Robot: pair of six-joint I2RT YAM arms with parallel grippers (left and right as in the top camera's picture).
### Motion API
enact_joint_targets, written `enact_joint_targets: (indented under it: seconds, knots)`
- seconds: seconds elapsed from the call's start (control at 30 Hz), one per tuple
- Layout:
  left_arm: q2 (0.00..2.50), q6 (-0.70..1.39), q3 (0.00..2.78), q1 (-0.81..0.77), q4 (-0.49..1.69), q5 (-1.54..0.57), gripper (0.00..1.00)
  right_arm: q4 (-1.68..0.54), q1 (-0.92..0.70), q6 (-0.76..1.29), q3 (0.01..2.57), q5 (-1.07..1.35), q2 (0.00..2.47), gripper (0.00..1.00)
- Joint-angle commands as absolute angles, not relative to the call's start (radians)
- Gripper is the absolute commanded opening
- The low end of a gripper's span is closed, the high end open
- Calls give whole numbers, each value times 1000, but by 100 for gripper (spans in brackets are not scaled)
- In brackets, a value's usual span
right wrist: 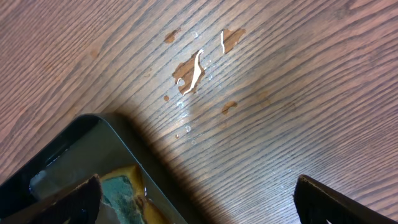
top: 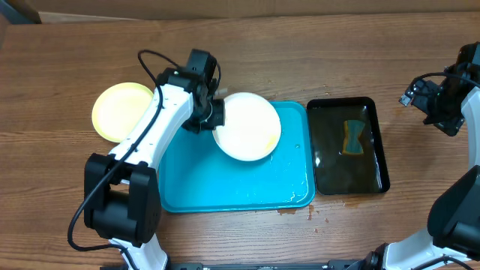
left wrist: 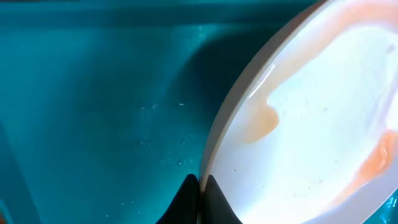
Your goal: Clean dirty plates on tray and stack at the side
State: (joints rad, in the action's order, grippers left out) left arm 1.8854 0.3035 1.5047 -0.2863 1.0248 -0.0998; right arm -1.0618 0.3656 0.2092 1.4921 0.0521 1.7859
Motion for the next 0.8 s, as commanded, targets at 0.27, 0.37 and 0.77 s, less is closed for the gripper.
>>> enact_joint_targets:
  seconds: [0.27, 0.37, 0.77]
  knots:
    - [1894, 278, 1723, -353, 1076, -45, 4, -1057, 363, 212, 1498, 53, 1779, 100]
    - [1894, 302, 1748, -427, 1052, 24, 4, -1057, 363, 212, 1498, 53, 1779, 100]
    - [1896, 313, 1748, -802, 854, 462, 4, -1057, 363, 212, 1498, 53, 1779, 100]
